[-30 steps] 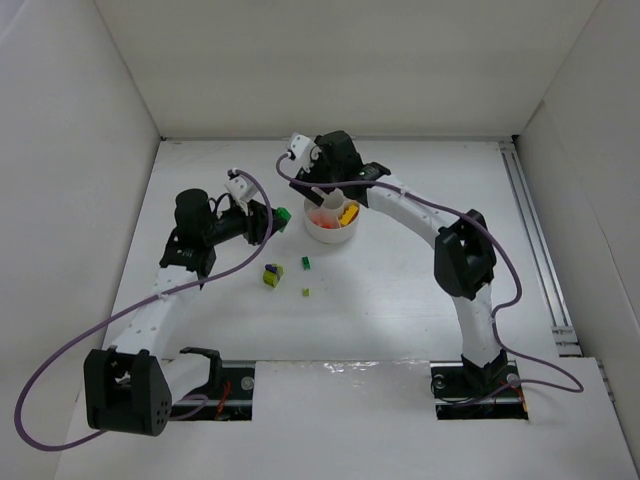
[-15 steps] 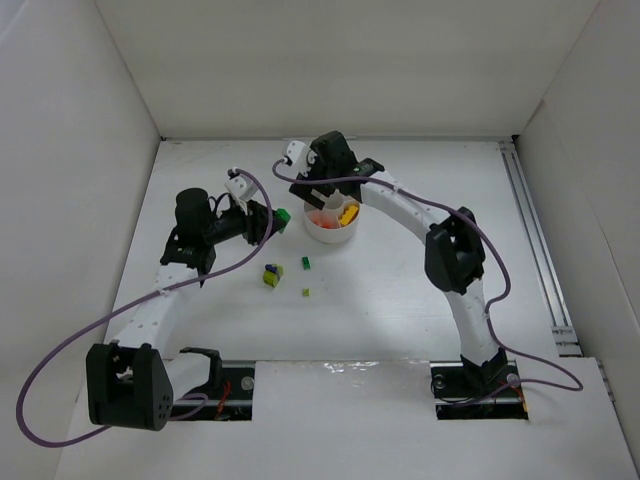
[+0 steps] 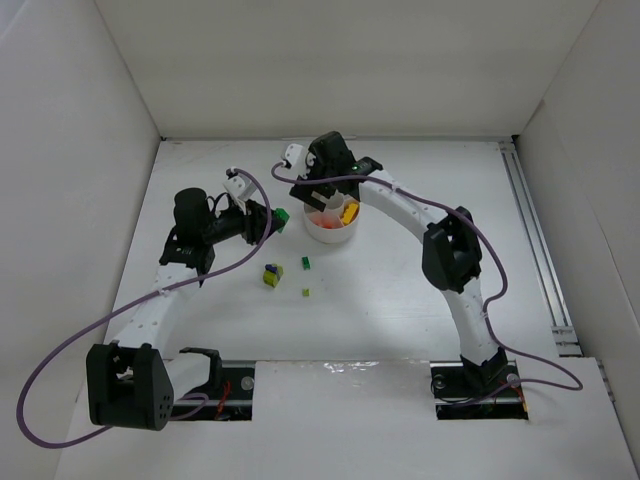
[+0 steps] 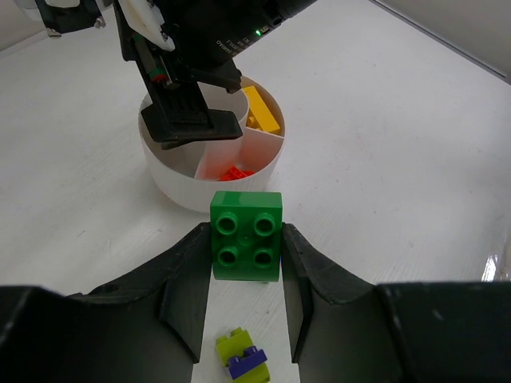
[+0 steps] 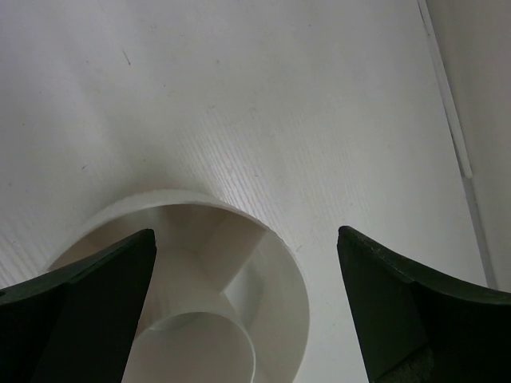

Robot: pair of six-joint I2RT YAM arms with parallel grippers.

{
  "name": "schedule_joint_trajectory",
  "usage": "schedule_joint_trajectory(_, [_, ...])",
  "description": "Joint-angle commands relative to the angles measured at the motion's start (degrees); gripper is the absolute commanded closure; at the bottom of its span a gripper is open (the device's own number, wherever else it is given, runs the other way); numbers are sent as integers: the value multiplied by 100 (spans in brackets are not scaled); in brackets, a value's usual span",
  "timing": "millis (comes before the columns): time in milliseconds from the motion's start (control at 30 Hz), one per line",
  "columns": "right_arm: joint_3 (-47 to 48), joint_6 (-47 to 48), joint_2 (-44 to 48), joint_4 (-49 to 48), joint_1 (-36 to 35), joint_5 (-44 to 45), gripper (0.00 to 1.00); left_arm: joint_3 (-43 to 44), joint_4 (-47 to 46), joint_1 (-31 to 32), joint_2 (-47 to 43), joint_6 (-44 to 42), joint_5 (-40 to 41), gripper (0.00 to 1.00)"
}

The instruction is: Sort the legos into containers by color

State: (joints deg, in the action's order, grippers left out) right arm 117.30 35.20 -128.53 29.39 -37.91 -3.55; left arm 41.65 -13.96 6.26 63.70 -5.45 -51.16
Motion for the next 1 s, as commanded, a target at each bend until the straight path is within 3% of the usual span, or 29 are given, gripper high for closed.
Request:
schedule_joint_trajectory(0, [259, 171, -41, 137, -23, -119, 0, -43, -239, -37, -42, 44, -158, 100])
schedule_joint_trajectory(967, [-717, 760, 1084, 779, -76, -515, 0, -43, -344, -37, 11, 97, -263, 100])
